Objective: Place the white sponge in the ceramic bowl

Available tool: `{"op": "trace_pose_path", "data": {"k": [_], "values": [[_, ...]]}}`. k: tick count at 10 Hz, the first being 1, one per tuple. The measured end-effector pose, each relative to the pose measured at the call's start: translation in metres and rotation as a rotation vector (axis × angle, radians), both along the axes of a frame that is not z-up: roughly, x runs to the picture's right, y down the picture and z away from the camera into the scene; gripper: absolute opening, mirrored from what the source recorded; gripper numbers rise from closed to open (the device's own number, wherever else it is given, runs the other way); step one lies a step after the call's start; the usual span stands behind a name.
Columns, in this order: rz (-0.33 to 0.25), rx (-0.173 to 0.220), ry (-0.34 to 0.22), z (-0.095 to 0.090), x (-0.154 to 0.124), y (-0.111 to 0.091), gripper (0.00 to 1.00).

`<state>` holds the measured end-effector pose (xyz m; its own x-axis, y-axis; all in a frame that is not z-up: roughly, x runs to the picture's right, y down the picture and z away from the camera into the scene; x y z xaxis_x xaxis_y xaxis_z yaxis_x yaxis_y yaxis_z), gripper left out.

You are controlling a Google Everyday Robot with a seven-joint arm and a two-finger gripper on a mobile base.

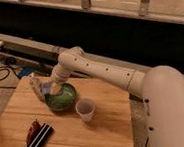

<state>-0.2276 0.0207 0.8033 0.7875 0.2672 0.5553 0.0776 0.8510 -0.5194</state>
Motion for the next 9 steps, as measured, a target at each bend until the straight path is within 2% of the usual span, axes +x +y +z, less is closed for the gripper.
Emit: {"op": "trace_pose_path", "data": {"k": [1, 2, 9], "values": [[0.001, 0.000, 0.001, 0.0001, 0.0007, -0.0003, 0.73], [0.000, 0.000, 0.000, 0.0000, 0.0003, -0.0001, 0.79], [0.002, 0.000, 0.001, 0.0002, 0.0013, -0.0004, 0.80]]}}
